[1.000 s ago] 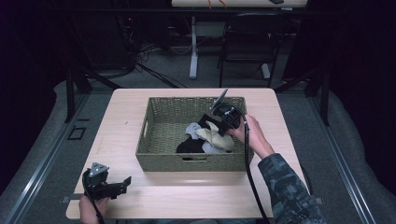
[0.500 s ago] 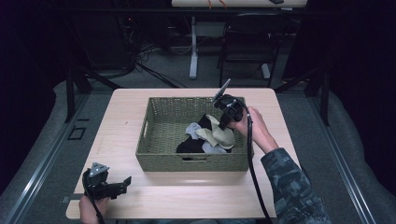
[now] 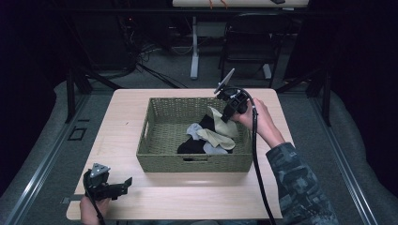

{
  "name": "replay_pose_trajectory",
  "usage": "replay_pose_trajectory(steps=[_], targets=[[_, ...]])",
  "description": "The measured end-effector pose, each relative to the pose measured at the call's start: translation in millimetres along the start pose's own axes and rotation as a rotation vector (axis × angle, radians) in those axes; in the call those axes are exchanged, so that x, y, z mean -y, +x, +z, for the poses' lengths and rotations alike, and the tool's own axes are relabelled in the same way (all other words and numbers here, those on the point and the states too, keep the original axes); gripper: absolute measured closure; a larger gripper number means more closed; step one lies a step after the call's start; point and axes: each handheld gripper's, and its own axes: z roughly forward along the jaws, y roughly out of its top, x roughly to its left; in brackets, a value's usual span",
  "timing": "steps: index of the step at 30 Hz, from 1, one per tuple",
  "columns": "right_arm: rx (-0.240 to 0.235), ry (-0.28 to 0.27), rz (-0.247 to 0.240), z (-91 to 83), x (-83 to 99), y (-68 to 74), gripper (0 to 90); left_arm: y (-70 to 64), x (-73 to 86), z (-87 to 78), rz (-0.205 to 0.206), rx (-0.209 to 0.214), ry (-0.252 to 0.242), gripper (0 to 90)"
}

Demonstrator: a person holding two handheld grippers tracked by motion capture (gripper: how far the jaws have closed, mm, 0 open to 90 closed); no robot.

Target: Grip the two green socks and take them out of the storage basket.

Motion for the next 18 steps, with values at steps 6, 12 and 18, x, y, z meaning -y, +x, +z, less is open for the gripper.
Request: replay_pose_trajectory(steps=[6,12,18], targets=[[0.005,-0.007,0.002,-7.9,-3.3,-1.9,83.1,0.0,0.0,0.2,0.000,0.000,0.001,0.2],[0.015,-0.022,0.007,-17.0,-6.2,-3.9,83.0,0.0,0.0,0.3,0.000,0.000,0.001,0.2],[0.023,-0.045,0.009,-26.6,-7.7,-3.9,82.9,-0.2,0.0,0.1,0.003,0.002,0.001,0.2]])
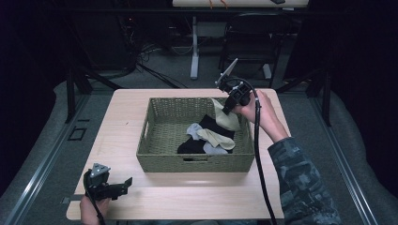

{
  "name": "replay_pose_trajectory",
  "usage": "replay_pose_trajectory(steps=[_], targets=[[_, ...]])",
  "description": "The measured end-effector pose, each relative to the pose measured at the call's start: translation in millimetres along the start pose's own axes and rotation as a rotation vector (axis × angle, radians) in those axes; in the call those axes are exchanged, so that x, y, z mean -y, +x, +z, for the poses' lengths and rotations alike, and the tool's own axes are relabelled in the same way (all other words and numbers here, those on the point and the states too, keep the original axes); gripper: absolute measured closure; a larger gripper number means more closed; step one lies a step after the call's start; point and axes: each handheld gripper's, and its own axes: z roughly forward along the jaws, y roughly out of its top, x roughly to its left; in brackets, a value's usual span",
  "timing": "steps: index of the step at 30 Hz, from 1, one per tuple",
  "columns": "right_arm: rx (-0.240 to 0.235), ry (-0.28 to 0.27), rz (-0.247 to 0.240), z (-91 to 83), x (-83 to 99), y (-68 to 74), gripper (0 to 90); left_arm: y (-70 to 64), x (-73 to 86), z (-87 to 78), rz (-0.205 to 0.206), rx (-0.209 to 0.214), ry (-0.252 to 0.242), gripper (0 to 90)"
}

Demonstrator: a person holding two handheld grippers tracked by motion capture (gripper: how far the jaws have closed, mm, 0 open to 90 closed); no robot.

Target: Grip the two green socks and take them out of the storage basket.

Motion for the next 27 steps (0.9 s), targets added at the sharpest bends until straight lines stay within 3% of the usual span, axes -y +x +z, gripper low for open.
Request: replay_pose_trajectory(steps=[14,27], targets=[[0.029,-0.030,0.009,-23.9,2.5,-7.2,83.0,0.0,0.0,0.1,0.002,0.000,0.001,0.2],[0.054,-0.070,0.068,-46.5,24.3,-29.8,83.0,-0.3,0.0,0.4,0.002,0.000,0.003,0.2]])
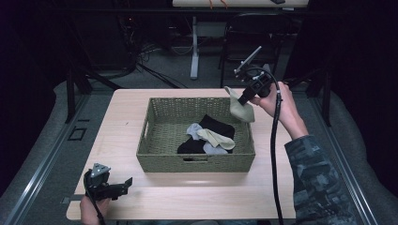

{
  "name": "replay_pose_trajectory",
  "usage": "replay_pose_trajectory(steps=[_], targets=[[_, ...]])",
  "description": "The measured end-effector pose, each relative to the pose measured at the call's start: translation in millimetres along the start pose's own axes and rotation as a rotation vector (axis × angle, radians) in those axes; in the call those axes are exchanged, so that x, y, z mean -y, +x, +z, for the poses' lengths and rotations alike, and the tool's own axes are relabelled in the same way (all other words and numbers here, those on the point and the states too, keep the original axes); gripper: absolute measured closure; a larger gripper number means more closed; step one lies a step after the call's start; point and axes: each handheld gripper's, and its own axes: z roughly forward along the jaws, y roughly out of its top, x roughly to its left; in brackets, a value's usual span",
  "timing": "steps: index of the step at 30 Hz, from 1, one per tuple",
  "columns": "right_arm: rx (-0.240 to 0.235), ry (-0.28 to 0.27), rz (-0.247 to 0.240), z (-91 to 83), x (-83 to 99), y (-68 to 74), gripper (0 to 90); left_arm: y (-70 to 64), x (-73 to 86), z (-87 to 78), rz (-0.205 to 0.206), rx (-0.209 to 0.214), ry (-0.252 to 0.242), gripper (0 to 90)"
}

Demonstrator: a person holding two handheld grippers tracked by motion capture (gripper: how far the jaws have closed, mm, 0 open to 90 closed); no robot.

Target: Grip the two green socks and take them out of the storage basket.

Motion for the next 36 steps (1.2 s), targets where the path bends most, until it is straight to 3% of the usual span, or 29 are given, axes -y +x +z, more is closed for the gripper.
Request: replay_pose_trajectory(steps=[10,17,24,29,36], targets=[[0.034,-0.006,0.049,-20.8,24.7,-28.2,83.0,0.0,0.0,0.0,0.000,0.000,-0.001,0.2],[0.049,-0.003,0.100,-21.3,43.4,-46.3,83.0,-0.1,0.0,0.0,-0.001,0.000,0.000,0.2],[0.051,0.018,0.141,-10.3,60.9,-61.6,83.0,-0.1,-0.3,-0.1,0.001,-0.001,0.009,0.2],[0.044,0.045,0.185,8.3,77.3,-73.7,83.0,0.0,-0.1,0.3,0.000,-0.001,0.006,0.2],[0.034,0.066,0.206,27.3,90.7,-82.3,83.1,0.0,-0.1,0.6,0.000,-0.002,0.007,0.2]])
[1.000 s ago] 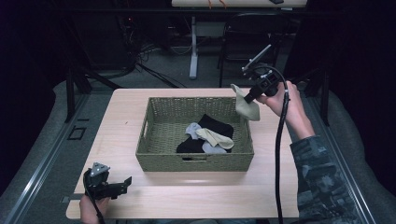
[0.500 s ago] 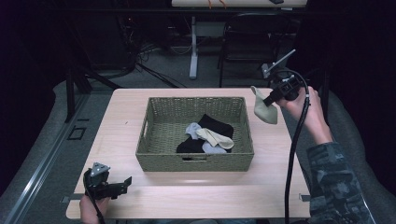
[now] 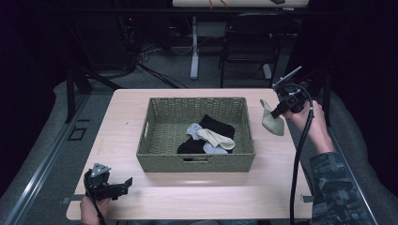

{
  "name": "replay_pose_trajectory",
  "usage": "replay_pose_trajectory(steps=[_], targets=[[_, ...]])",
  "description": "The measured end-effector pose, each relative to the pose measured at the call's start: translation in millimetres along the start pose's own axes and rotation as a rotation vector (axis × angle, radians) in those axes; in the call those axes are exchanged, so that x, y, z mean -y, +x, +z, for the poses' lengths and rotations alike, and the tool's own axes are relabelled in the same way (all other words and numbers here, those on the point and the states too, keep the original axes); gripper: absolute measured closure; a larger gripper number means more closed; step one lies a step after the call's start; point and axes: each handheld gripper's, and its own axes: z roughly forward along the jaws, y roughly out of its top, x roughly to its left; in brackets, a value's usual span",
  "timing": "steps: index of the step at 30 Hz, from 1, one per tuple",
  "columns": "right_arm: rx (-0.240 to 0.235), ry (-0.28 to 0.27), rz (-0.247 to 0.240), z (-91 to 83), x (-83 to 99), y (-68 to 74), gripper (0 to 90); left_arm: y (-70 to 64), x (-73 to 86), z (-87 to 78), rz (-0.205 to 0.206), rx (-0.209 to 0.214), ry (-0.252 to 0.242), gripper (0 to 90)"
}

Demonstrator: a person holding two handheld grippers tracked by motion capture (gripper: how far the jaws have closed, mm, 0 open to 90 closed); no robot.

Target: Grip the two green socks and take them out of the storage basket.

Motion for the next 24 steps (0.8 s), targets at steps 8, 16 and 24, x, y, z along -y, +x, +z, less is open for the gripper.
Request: replay_pose_trajectory(steps=[8,16,24], targets=[[-0.011,0.016,0.018,18.2,8.6,-3.6,83.0,-0.1,0.2,-0.3,0.000,-0.001,-0.003,0.2],[-0.034,0.046,0.037,48.9,18.5,-6.3,83.0,0.0,0.2,-0.2,-0.001,-0.001,-0.003,0.2],[-0.044,0.068,0.042,69.6,24.0,-4.5,83.0,0.0,0.3,-0.3,0.000,0.000,-0.003,0.2]])
